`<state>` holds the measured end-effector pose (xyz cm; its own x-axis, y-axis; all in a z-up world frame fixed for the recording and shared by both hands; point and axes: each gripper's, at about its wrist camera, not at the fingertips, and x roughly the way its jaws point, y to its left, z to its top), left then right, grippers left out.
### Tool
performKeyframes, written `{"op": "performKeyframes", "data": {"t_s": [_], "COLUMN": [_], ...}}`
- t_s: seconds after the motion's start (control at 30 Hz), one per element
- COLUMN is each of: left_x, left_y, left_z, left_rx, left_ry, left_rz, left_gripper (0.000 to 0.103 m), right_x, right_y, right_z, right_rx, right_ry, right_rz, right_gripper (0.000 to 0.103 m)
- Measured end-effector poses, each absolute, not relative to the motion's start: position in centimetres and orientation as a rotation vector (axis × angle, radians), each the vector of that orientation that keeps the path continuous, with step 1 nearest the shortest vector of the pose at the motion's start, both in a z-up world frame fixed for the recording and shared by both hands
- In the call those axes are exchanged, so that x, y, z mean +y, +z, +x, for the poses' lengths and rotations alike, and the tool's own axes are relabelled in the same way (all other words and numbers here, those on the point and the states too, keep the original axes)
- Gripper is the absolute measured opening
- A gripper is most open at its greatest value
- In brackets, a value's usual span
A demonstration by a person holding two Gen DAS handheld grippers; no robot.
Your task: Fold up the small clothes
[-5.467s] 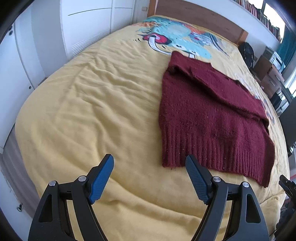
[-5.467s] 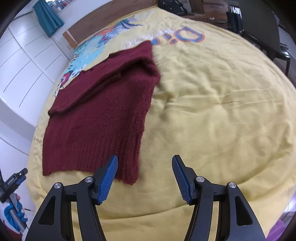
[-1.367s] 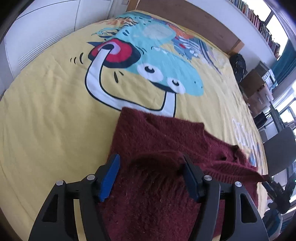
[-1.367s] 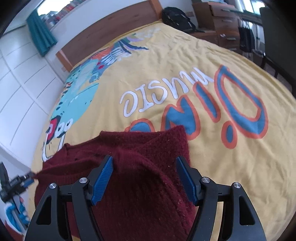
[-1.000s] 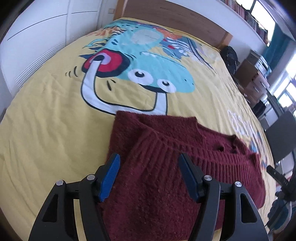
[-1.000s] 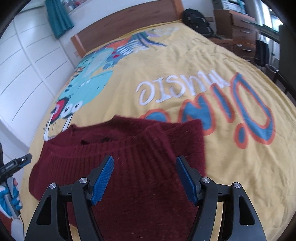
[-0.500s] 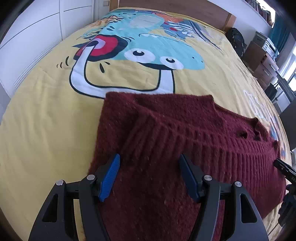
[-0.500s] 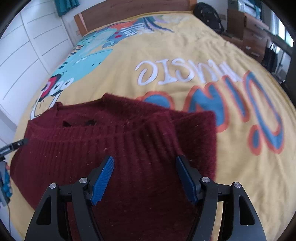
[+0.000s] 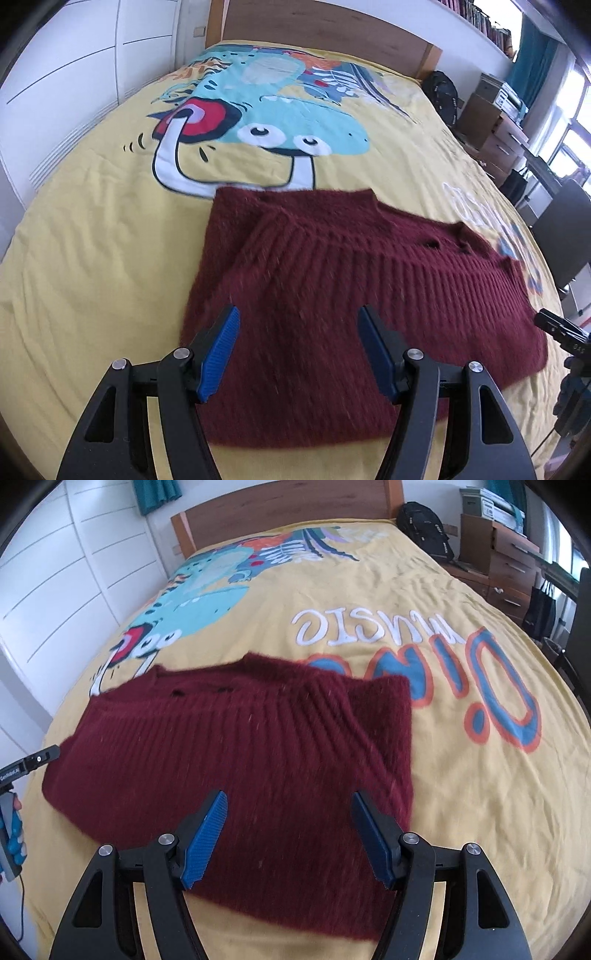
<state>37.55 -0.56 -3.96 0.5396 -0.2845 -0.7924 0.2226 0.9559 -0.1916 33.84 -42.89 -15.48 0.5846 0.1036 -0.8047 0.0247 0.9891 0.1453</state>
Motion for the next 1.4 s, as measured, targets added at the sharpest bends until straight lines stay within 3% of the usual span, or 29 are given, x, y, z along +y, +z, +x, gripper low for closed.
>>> {"op": "performKeyframes", "data": {"t_s": [0.4, 0.83, 1.4], "left_x": [-1.5, -2.9, -3.4], "left_y": [-8.2, -5.6, -8.5], "left_z": [35.1, 33.9, 34.2], "left_rx": [1.023, 0.933, 0.976], "left_ry": [-0.276, -0.236, -0.236], "left_rz": [-0.056, -0.011, 0.038], "left_gripper": [0.061, 0.061, 0.062], "right_x": [-42.7, -40.9, -42.1], "right_y": [-17.9, -17.0, -18.2], "right_z": [32.7, 32.9, 32.2], "right_rx": [0.974, 0.954, 0.977], "right_ry": [0.031, 0.037, 0.028], "right_rz": [0.135, 0.134, 0.148], "right_gripper": [0.071, 0.071, 0.071]}}
